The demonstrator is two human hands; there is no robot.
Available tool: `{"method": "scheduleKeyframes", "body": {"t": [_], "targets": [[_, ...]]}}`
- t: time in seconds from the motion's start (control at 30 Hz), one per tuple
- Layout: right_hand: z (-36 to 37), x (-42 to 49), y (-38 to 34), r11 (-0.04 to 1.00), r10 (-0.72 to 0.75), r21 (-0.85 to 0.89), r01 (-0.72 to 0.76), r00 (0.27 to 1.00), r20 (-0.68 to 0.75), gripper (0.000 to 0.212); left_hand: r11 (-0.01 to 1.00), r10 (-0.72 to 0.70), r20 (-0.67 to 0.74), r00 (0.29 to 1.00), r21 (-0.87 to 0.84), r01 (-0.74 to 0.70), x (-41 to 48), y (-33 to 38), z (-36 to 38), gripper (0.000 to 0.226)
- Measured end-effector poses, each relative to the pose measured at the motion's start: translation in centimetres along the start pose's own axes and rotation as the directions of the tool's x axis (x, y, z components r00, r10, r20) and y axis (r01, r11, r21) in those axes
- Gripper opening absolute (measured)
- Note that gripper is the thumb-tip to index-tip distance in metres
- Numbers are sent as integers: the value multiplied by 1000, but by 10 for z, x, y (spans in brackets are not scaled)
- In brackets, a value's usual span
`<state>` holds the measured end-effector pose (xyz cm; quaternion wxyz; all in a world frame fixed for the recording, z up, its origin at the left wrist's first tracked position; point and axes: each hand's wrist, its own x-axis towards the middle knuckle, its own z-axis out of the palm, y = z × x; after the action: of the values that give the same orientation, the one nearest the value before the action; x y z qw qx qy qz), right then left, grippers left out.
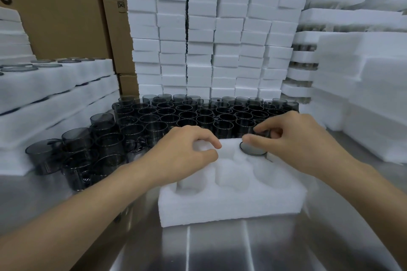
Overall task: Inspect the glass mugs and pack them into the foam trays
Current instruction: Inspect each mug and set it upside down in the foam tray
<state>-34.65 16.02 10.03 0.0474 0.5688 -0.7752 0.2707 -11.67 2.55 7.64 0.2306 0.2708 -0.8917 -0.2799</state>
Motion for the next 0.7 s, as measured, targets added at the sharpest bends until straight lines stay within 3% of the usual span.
{"method": "scheduleKeyframes", "body": {"t": [0.17,0.33,0.43,0.5,0.57,0.63,0.7], "targets": [[2,2,5,999,21,-32,-17,993,116,57,1000,11,4,1000,19,-11,0,-1,0,22],[10,6,13,999,32,23,-32,999,19,40,998,41,29,999,54,-42,-1,-1,-4,24],[17,7,21,997,73,27,-74,996,43,35,992,87,-105,991,98,-77,4,-3,-16,24],[22,8,26,992,105,59,-111,990,90,42,987,97,-243,965,151,-61,6,-7,-33,25],[26,8,29,983,120,124,-135,985,122,50,917,119,-289,950,399,7,7,-16,-52,25],[27,9,29,980,118,145,-137,984,134,53,814,66,-254,965,572,95,7,-28,-72,19],[28,10,29,979,115,153,-136,984,137,56,860,-85,-146,986,489,146,6,-40,-94,8]]}}
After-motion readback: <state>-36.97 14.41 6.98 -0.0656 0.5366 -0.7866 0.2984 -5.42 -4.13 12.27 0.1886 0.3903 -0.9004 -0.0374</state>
